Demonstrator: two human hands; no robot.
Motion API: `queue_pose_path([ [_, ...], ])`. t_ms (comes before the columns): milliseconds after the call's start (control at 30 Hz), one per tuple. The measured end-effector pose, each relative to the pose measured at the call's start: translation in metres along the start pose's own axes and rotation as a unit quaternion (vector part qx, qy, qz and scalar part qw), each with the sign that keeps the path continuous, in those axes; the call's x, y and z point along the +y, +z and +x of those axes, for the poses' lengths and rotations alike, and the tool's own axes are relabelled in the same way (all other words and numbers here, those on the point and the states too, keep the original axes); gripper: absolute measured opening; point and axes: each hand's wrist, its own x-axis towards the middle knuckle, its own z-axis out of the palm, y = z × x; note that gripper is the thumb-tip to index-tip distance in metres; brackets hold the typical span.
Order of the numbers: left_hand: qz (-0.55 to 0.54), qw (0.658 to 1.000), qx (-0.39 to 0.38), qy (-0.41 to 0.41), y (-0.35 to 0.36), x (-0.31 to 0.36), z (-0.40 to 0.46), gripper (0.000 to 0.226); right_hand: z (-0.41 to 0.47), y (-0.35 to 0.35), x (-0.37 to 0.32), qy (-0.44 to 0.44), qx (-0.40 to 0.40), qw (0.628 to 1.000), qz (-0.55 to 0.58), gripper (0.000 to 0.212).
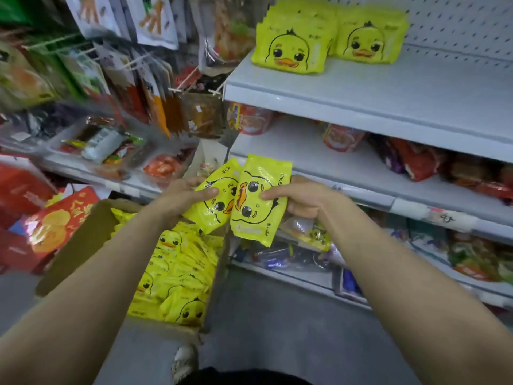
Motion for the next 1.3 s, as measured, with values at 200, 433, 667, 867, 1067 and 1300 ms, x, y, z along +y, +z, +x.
queue_pose_path([
  [200,0.043,0.994,-0.048,0.083,0.056,0.095,0.007,0.056,-0.077,-0.068,-0.093,-0.145,0.088,0.986,0.004,0.05],
  [433,0.133,0.978,-0.104,0.124,0.096,0.188,0.03,0.052,-0.092,-0.137,-0.171,-0.228,0.203,0.951,0.045,0.048],
  [667,0.193,0.954,-0.151,0.174,0.114,0.247,0.092,0.04,-0.069,-0.203,-0.223,-0.22,0.324,0.91,-0.138,0.041],
  [867,0.241,0.931,-0.183,0.203,0.117,0.286,0.142,0.034,-0.015,-0.244,-0.259,-0.135,0.393,0.833,-0.366,0.075],
  [1067,0.288,0.916,-0.184,0.212,0.115,0.295,0.182,0.044,0.025,-0.259,-0.279,-0.141,0.385,0.798,-0.442,0.058],
  [1300,0.315,0.897,-0.189,0.245,0.126,0.302,0.185,0.024,0.044,-0.268,-0.291,-0.18,0.36,0.767,-0.5,0.066],
])
